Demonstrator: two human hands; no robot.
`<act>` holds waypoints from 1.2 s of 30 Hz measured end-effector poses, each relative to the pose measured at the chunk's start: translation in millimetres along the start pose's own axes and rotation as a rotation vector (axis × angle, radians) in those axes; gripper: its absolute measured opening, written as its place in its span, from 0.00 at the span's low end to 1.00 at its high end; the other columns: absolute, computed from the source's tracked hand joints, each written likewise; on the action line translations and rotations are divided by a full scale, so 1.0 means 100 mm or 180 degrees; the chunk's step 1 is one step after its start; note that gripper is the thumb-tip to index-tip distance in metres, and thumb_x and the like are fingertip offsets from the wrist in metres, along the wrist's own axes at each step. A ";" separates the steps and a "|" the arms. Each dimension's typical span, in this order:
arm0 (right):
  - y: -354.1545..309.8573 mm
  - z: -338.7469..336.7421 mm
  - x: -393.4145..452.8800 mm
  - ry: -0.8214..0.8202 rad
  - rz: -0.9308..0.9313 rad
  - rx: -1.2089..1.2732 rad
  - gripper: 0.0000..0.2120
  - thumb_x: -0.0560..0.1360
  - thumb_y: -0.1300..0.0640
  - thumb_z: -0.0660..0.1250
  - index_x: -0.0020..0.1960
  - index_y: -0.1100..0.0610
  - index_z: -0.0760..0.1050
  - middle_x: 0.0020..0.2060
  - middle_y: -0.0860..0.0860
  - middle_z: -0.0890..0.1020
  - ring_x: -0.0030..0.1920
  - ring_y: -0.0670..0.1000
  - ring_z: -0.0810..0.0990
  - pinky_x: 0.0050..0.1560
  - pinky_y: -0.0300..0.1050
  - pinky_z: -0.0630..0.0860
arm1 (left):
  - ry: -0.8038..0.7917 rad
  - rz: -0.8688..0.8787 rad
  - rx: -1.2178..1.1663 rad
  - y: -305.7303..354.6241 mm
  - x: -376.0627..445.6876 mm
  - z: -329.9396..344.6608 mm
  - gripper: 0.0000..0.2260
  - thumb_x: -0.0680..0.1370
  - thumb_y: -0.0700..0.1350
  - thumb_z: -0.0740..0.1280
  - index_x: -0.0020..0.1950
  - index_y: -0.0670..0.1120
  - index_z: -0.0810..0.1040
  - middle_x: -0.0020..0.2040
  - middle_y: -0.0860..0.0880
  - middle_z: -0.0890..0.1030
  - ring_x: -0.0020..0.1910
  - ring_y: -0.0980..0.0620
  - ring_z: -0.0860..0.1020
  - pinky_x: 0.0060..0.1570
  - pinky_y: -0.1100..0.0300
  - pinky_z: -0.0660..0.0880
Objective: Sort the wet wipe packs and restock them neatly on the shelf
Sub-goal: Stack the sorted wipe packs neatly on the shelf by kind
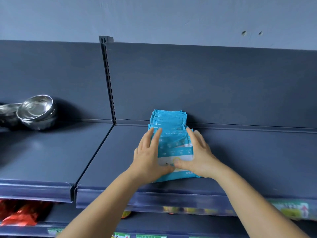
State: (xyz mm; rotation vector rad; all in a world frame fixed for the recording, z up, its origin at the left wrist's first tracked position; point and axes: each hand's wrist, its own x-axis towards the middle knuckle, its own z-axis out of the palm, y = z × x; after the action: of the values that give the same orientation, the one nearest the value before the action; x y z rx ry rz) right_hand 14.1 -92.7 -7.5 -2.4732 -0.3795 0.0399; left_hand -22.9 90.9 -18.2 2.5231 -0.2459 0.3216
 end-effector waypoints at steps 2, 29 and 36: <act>-0.03 -0.03 -0.05 0.0000 -0.0138 -0.0434 0.51 0.62 0.36 0.73 0.75 0.39 0.45 0.76 0.41 0.39 0.76 0.49 0.43 0.75 0.52 0.53 | -0.0317 0.0185 0.0908 0.00 0.01 -0.03 0.45 0.69 0.65 0.68 0.77 0.56 0.47 0.77 0.57 0.46 0.77 0.52 0.40 0.75 0.49 0.45; 0.05 -0.05 -0.33 -0.0374 0.0128 -0.0481 0.40 0.70 0.40 0.69 0.74 0.51 0.52 0.61 0.52 0.77 0.56 0.57 0.77 0.54 0.51 0.76 | 0.0013 -0.1026 0.0833 0.34 -0.16 0.15 0.47 0.67 0.59 0.73 0.75 0.47 0.48 0.61 0.47 0.62 0.61 0.44 0.68 0.59 0.48 0.71; -0.05 -0.26 -0.92 0.0075 -0.0227 -0.0753 0.34 0.73 0.39 0.66 0.71 0.54 0.58 0.70 0.51 0.68 0.68 0.55 0.68 0.60 0.50 0.67 | 0.0031 -0.0432 0.1354 0.67 -0.41 0.11 0.42 0.75 0.59 0.66 0.77 0.44 0.45 0.77 0.43 0.51 0.76 0.44 0.52 0.71 0.49 0.58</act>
State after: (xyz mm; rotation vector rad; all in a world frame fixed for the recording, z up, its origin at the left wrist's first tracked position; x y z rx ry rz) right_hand -72.7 -129.5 10.4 -2.6878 -0.4863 -0.0674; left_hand -76.8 34.0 -3.3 2.9372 0.0018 0.3628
